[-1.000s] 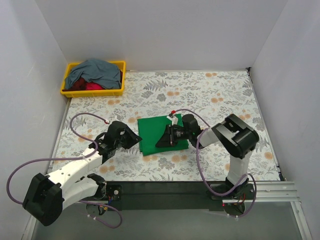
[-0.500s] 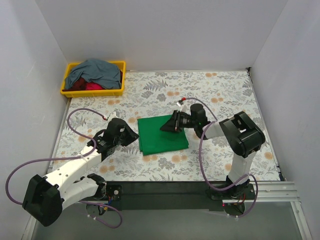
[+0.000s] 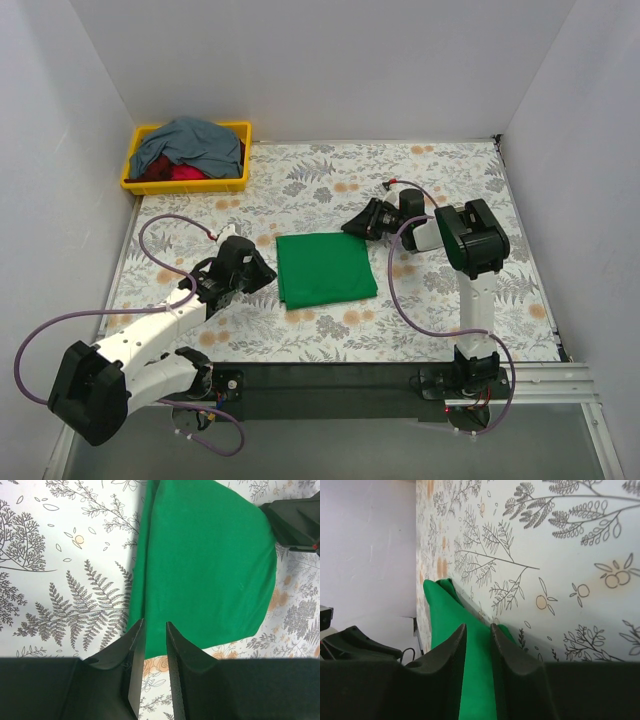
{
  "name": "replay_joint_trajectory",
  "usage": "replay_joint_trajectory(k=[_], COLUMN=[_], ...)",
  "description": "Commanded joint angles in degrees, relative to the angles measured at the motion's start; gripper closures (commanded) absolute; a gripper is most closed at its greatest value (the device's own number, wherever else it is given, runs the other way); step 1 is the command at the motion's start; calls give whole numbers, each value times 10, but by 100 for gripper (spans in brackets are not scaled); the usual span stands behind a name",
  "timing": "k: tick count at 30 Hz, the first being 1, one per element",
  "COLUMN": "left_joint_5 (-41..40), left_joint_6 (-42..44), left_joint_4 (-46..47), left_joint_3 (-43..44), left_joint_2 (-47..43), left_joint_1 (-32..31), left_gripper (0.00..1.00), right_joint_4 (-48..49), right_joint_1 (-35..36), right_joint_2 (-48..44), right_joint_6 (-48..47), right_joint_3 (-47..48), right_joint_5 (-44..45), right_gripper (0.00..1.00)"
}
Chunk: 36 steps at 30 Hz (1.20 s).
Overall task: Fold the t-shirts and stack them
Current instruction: Fold the tshirt
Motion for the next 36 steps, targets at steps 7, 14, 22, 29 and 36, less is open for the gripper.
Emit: replay_joint_trajectory(k=[7,14,22,29,36], left_joint_5=[-12,-13,6,19,-9], left_joint_6=[17,24,37,46,30], left_joint_4=[-11,-34,-52,-68,-107], left_joint_3=[12,33,67,122,178], left_joint_2=[1,18,89,186,275], left_joint_1=[2,2,1,-7,-35], left_gripper=[72,43,27,23,38], right_joint_4=[-16,-192,-544,-678,-709], right_joint_1=[-42,-48,-42,-39,-39], right_joint_2=[-16,-194,-399,-617,-732], right_joint_6=[-59,-179,-349,-397,-396], right_joint_3=[-5,-43,-90,-139,-179], right_joint_5=[-12,22,208,321,301], right_gripper=[66,62,38,18,17])
